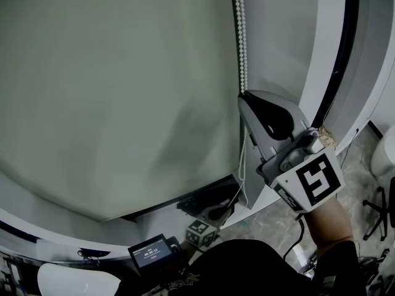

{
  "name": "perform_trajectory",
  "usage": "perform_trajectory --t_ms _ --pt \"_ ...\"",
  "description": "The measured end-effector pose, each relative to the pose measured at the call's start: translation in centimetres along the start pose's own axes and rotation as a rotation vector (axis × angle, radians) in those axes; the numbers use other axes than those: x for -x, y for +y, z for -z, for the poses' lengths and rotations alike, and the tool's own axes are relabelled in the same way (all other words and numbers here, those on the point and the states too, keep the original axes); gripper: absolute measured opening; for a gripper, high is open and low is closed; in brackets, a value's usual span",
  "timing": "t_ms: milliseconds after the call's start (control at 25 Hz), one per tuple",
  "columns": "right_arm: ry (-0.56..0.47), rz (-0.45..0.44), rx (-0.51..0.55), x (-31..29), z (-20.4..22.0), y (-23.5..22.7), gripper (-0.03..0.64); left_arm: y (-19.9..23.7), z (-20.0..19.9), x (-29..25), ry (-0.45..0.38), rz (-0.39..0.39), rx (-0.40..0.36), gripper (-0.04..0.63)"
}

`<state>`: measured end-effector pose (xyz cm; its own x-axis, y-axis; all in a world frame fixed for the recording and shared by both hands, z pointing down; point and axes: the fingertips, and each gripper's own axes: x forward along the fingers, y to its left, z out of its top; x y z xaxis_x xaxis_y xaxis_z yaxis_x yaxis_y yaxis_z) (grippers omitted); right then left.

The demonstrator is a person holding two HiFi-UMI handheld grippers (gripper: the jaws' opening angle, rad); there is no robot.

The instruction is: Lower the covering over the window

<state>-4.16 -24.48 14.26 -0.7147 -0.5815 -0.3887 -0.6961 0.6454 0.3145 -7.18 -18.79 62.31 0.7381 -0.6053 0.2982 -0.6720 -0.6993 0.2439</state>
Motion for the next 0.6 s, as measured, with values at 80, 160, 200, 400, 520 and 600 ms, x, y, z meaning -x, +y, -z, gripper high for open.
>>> perform_trajectory --t_ms 80,160,200,400,520,600 --pt "0.109 -0.005 0.016 1.8 5.3 1.2 0.012 0.5 -2.1 1.3 -0.098 -0.027 -0.007 0.041" --pt "0.24 -0.002 -0.01 4.1 11.6 2.6 0.012 -0.1 -6.3 2.7 -0.181 -0.049 0.007 0.043" --pt "0.298 0.001 -0.029 5.4 14.8 3.4 0.012 -0.5 -8.7 3.1 -0.227 -0.05 0.007 0.043" --pt "0.461 -0.015 -0.131 10.9 24.4 8.6 0.012 -2.6 -20.5 4.6 -0.5 -0.016 -0.053 0.06" --pt "0.519 -0.021 -0.211 12.9 27.3 11.2 0.012 -4.6 -26.4 5.6 -0.622 0.054 -0.077 0.117" --pt "0.564 -0.029 -0.254 14.0 29.3 12.5 0.012 -5.8 -29.0 5.5 -0.665 0.106 -0.087 0.183"
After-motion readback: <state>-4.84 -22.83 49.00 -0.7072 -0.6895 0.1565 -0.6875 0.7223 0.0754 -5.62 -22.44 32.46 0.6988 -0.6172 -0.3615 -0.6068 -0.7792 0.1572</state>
